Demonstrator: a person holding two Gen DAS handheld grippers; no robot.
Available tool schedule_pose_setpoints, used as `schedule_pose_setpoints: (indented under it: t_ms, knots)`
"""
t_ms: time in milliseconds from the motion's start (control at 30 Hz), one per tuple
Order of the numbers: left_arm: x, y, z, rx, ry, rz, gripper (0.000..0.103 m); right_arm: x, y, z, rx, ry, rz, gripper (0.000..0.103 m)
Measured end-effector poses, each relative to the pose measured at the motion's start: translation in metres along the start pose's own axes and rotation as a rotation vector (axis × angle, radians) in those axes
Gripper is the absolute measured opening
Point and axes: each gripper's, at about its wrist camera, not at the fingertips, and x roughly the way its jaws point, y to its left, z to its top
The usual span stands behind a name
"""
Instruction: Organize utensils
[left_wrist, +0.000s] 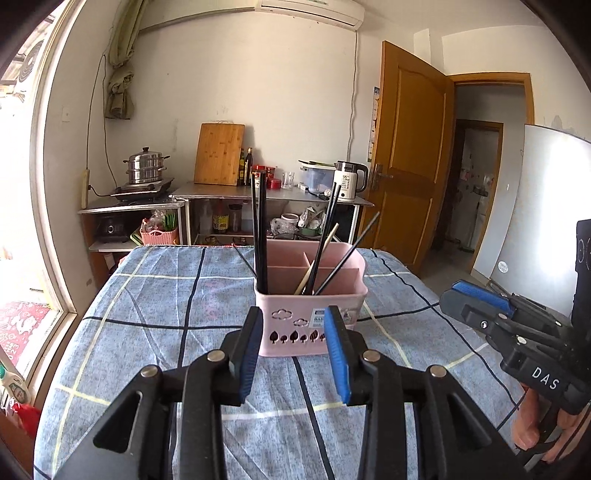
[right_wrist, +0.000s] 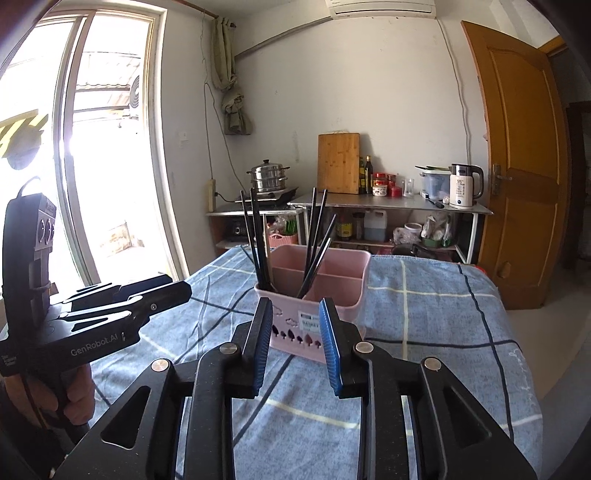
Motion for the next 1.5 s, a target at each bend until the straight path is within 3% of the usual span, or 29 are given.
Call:
schedule_pose_setpoints:
  t_ms: [733, 1500]
  knots:
    - [-0.022, -0.015, -0.066, 0.030, 0.033, 0.056, 0.037, -0.023, 0.018, -0.073, 0.004, 0.085, -0.039, 0.028]
    - [-0.021, -0.017, -0.076, 0.036, 0.052, 0.072, 0.037, -0.018, 0.018, -0.078, 0.012, 0.118, -0.032, 0.028]
